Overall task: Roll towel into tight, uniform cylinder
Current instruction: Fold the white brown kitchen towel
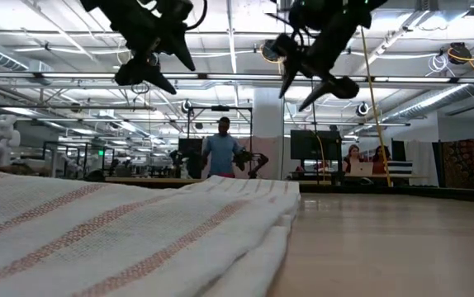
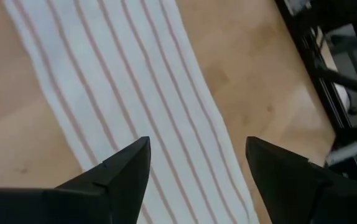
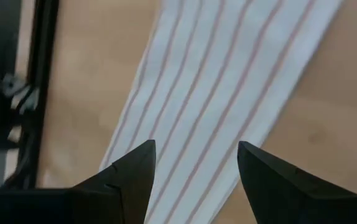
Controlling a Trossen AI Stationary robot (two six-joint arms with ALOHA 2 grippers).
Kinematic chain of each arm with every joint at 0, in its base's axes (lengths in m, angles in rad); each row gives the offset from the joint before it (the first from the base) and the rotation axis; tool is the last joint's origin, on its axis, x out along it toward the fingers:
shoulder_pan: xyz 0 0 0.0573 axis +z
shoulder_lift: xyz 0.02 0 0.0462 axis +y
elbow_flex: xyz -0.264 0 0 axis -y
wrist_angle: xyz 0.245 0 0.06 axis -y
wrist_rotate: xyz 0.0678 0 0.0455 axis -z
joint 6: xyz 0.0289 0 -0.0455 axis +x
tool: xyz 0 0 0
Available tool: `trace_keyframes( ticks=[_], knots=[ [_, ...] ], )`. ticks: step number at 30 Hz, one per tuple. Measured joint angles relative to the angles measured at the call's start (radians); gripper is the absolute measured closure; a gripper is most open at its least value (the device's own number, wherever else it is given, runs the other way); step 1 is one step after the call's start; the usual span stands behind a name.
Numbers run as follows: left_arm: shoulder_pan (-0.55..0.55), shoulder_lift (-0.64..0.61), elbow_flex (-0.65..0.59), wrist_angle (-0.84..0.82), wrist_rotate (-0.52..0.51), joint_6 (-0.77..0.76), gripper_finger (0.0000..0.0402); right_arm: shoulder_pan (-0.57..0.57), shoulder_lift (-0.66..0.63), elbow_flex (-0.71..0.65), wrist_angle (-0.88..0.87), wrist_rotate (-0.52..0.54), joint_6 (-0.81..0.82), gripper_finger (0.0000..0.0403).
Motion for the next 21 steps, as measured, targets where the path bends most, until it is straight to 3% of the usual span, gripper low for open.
trace_keyframes(
  ticks=[6,14,21],
  knots=[
    [0.126,0.001,0.0,-0.002,0.033,0.064,0.0134,-0.105,0.085,0.0,-0.014,-0.002,-0.032,0.0186],
    [0.27,0.041,0.0,-0.03,0.08,0.179,0.0134,-0.129,0.291,0.0,0.026,-0.057,-0.011,0.0186],
    [0.327,0.103,0.0,-0.015,0.136,0.213,0.0134,-0.15,0.374,0.0,0.033,-0.03,-0.034,0.0186]
  ],
)
